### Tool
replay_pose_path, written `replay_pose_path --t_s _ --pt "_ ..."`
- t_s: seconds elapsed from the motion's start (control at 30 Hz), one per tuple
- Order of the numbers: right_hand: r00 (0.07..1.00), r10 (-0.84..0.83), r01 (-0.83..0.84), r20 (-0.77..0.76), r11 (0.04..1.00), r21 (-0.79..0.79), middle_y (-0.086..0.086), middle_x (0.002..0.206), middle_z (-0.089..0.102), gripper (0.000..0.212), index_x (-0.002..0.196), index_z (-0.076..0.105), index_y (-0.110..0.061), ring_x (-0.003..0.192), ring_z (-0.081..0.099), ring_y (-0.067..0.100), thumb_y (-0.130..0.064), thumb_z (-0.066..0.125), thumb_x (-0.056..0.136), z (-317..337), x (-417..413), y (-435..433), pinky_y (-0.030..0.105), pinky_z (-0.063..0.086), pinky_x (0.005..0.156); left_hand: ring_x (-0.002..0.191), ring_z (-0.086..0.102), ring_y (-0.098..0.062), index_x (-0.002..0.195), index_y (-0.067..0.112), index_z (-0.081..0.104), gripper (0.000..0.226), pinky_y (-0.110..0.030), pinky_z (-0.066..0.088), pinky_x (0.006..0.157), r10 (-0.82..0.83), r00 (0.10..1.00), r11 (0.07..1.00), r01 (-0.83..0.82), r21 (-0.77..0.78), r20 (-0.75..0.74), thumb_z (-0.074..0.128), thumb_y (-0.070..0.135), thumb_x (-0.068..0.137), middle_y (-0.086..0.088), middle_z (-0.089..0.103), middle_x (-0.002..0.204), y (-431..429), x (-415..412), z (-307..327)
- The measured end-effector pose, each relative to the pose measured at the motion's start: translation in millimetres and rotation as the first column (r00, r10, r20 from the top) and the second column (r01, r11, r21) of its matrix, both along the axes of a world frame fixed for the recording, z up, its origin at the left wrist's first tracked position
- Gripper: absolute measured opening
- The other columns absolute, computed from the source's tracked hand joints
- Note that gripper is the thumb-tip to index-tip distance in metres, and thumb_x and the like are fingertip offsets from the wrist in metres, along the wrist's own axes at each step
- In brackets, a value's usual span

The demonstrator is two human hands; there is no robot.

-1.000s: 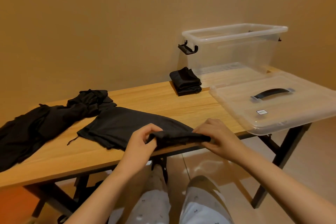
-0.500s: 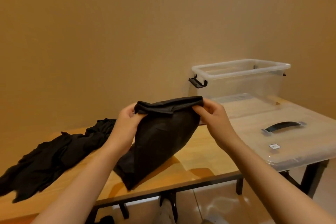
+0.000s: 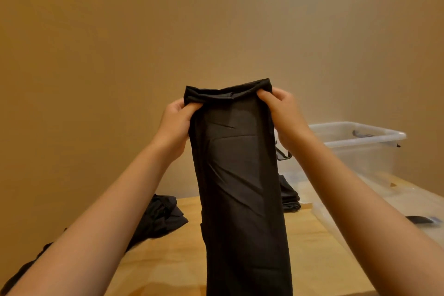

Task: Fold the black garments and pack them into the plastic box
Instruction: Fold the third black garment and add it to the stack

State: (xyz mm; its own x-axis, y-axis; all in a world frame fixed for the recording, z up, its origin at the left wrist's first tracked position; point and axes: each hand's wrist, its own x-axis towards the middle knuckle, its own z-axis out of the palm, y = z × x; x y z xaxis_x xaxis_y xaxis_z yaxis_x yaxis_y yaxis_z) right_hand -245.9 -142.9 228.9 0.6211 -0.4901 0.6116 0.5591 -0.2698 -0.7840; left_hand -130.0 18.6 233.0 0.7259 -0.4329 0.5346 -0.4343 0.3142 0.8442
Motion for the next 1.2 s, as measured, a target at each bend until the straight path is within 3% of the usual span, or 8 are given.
replay_pose_path --t_s 0.07,0.23,0.37,0.57,0.67,0.77,0.97,1.2 --pt "0.998 -0.009 0.012 -0.068 0.999 0.037 0.002 0.085 0.068 0.020 0.091 0.066 -0.017 0.076 0.066 0.013 -0.025 0.050 0.100 -2.5 17.9 -9.1 0.022 0.055 0.060 0.084 0.062 -0.025 0.109 -0.003 0.065 0.025 -0.032 0.045 0.070 0.026 0.999 0.999 -0.024 0.039 -0.047 0.058 0.017 0.096 -0.013 0.066 0.093 -9.8 15.2 -1.9" --pt "0.981 -0.011 0.042 -0.192 0.986 0.162 0.005 0.088 0.069 0.020 0.089 0.065 -0.017 0.083 0.065 0.019 -0.025 0.050 0.100 -19.6 65.5 -25.4 0.026 0.053 0.065 0.056 0.062 -0.009 0.094 0.013 0.066 0.010 -0.014 0.042 0.044 0.058 0.983 0.991 -0.035 0.130 -0.176 0.056 0.015 0.096 -0.001 0.066 0.077 -30.2 55.5 -13.8" --pt "0.990 -0.003 0.030 -0.144 0.981 0.191 0.002 0.087 0.069 0.020 0.086 0.065 -0.019 0.079 0.066 0.015 -0.022 0.051 0.100 6.2 96.2 -31.6 0.024 0.054 0.063 0.074 0.068 -0.012 0.099 0.014 0.068 0.010 -0.021 0.053 0.056 0.050 0.983 0.998 -0.041 0.053 -0.175 0.059 0.011 0.094 -0.002 0.070 0.088 -36.2 88.1 17.7" --pt "0.999 0.051 -0.051 0.003 0.994 0.097 -0.001 0.089 0.071 0.017 0.092 0.066 -0.017 0.080 0.069 0.007 -0.022 0.052 0.099 32.5 108.7 -30.9 0.022 0.055 0.068 0.087 0.069 -0.016 0.104 0.012 0.070 0.014 -0.026 0.056 0.072 0.045 0.999 0.999 -0.044 -0.030 0.012 0.062 0.011 0.092 -0.003 0.071 0.096 -23.5 106.5 50.0" --pt "0.996 0.067 -0.064 -0.055 0.996 0.057 0.001 0.096 0.072 0.015 0.098 0.067 -0.018 0.092 0.068 0.012 -0.024 0.053 0.098 -4.5 97.3 -26.6 0.027 0.056 0.080 0.093 0.068 -0.014 0.103 0.013 0.070 0.014 -0.026 0.055 0.078 0.067 0.995 0.997 -0.069 0.029 0.076 0.063 0.008 0.092 -0.001 0.072 0.097 -3.7 97.1 8.3" --pt "0.980 0.078 -0.073 -0.182 0.997 0.032 -0.006 0.092 0.073 0.016 0.099 0.069 -0.019 0.092 0.067 0.004 -0.021 0.054 0.097 -74.1 70.7 -13.2 0.018 0.052 0.074 0.083 0.067 -0.006 0.090 0.010 0.070 0.017 -0.017 0.052 0.073 0.162 0.978 0.973 -0.180 0.141 0.131 0.059 -0.004 0.090 0.008 0.072 0.081 23.0 69.7 -66.4" --pt "0.840 0.110 -0.117 -0.532 0.993 0.021 -0.004 0.088 0.073 0.017 0.090 0.074 -0.013 0.087 0.067 0.006 -0.011 0.057 0.094 -218.0 5.4 26.6 0.017 0.051 0.073 0.085 0.068 -0.008 0.073 0.019 0.074 0.045 -0.018 0.053 0.077 0.181 0.976 0.865 -0.098 0.492 -0.123 0.057 -0.021 0.081 0.003 0.074 0.087 78.3 2.5 -230.5" --pt "0.756 0.080 -0.171 -0.650 0.982 -0.078 -0.007 0.088 0.071 0.016 0.085 0.070 -0.020 0.087 0.066 0.004 -0.015 0.057 0.094 -252.9 -27.0 41.5 0.025 0.052 0.082 0.082 0.066 0.000 0.074 0.029 0.073 0.037 -0.010 0.049 0.073 0.135 0.986 0.800 -0.047 0.598 -0.103 0.068 -0.007 0.083 0.007 0.073 0.082 101.5 -33.3 -264.7"
